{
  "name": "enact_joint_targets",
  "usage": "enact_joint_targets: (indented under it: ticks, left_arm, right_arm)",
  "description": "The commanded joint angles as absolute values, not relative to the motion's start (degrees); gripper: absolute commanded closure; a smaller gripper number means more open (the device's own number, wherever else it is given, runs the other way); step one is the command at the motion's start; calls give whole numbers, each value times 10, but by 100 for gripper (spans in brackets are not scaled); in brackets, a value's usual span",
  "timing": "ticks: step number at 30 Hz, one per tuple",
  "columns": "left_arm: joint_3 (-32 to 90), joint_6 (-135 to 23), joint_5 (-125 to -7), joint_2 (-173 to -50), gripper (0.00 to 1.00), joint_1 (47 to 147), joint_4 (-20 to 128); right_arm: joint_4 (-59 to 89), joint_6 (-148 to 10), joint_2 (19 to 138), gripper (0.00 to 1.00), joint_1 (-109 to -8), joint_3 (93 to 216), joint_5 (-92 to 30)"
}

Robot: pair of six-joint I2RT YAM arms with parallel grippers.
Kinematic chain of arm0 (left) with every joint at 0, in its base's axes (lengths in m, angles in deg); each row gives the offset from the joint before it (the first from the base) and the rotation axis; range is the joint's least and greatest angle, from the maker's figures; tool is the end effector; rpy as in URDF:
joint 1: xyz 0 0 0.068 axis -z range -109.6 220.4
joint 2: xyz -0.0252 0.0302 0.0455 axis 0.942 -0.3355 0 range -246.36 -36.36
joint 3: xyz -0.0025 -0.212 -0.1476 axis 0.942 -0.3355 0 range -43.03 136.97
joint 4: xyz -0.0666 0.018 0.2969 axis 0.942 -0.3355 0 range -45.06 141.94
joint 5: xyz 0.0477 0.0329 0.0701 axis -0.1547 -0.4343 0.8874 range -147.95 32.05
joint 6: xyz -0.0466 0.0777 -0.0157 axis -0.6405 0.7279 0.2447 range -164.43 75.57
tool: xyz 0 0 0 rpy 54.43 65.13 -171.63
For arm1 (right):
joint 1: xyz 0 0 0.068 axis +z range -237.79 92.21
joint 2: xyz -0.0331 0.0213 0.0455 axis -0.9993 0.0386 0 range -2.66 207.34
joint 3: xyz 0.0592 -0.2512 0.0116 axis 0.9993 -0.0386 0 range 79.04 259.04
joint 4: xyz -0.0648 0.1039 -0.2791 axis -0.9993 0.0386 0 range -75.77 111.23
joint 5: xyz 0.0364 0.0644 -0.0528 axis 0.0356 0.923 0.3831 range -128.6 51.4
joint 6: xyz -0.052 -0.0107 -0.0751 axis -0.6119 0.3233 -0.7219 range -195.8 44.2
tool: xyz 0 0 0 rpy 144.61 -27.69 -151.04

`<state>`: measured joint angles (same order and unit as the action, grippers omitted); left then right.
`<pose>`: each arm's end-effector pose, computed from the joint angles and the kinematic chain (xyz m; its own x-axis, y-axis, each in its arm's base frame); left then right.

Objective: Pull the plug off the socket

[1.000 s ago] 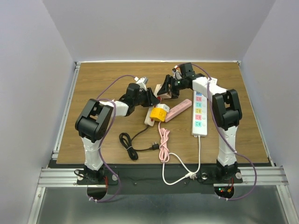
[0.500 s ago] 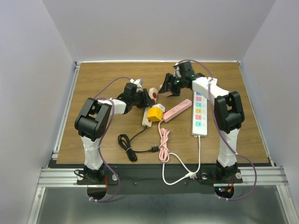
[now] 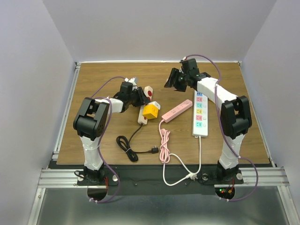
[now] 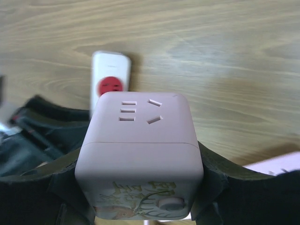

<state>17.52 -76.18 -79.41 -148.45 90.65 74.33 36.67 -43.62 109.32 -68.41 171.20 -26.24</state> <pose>0.4336 -0.1922 0.0804 -0.7158 -0.2580 -0.6489 0.2884 0.7371 -0.6112 0.4862 0.1897 0.1982 -0.7892 0.2739 -0.5497 -0.0630 0.8543 0.5160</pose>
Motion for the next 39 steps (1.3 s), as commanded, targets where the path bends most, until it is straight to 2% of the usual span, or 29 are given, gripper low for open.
enact_joint_targets:
  ticks: [1,3,15,18,19,21,22,23,25,26,33,35,39]
  left_arm:
    - [164,-729,-732,-1491,100,898,638]
    - [167,-733,-738,-1481,100,898,637]
    - [202,-748,-744,-1444,100,898,598]
    - [203,-752,-741,-1439,100,898,593]
    - [204,-752,-741,-1438,100,898,592]
    - [205,-755,-742,-1437,100,898,591]
    - [204,-755,-742,-1436,100,898,591]
    - [204,-755,-745,-1437,100,898,591]
    - [202,-757,-745,-1434,100,898,590]
    - [201,-757,-746,-1434,100,898,589]
    - [190,-769,-757,-1431,100,897,603]
    - [182,-777,-763,-1429,100,896,615]
    - [165,-800,-771,-1420,100,890,645]
  right_arm:
    - [399,-456,1080,99,-723,1760,-432]
    - [459,-481,1118,100,-726,1803,-485]
    - [518,-584,1213,98,-725,1863,-550]
    - [522,-591,1222,86,-725,1869,-543]
    - [525,-590,1225,74,-725,1872,-539]
    - [533,-591,1228,62,-723,1878,-534]
    - [537,-592,1227,53,-723,1880,-528]
    - [540,-593,1222,39,-723,1882,-524]
    - [541,-594,1200,21,-721,1882,-513]
    - [543,-591,1190,0,-720,1882,-494]
    - [544,-564,1106,0,-713,1852,-389]
    - [534,-553,1082,0,-710,1820,-282]
    - [474,-523,1041,0,-663,1727,-142]
